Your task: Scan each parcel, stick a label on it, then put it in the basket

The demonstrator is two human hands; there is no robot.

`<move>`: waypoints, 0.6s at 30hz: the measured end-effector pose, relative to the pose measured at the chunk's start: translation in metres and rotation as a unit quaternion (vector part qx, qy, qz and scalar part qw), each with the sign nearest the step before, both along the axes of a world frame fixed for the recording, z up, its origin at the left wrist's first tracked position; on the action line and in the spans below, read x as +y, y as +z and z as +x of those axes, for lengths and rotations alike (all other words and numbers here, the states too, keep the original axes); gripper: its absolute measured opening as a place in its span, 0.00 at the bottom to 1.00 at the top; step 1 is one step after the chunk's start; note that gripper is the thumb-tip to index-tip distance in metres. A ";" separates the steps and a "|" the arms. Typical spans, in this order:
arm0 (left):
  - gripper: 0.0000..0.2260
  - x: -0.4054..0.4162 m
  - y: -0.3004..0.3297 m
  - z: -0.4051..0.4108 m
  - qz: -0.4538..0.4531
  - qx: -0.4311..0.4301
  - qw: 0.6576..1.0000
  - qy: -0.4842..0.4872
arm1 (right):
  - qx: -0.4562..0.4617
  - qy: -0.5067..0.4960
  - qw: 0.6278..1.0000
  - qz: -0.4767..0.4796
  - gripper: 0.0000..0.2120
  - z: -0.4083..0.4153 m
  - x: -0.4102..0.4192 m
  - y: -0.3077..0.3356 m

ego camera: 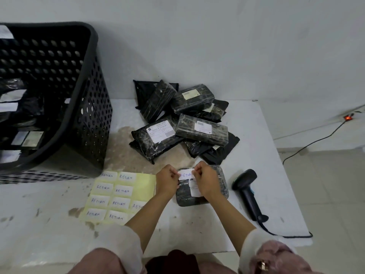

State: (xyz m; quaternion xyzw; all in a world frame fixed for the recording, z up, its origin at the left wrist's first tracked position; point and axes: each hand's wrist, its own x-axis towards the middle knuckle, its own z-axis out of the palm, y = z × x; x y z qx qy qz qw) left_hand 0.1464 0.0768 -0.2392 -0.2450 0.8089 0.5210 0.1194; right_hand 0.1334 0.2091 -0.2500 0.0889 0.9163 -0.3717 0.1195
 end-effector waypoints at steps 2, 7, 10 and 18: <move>0.07 0.001 0.001 -0.001 -0.010 0.011 1.000 0.001 | 0.003 -0.004 1.000 0.013 0.04 0.000 -0.001 0.000; 0.05 0.003 0.001 -0.004 -0.050 0.028 0.998 -0.026 | -0.001 0.004 0.999 0.047 0.05 0.000 -0.002 0.000; 0.05 0.005 0.001 -0.006 -0.082 0.017 0.995 -0.049 | -0.003 0.026 0.996 0.082 0.06 -0.001 -0.004 0.002; 0.05 0.006 0.007 -0.008 -0.101 -0.013 0.993 -0.060 | 0.007 0.037 0.997 0.064 0.08 0.000 -0.003 0.004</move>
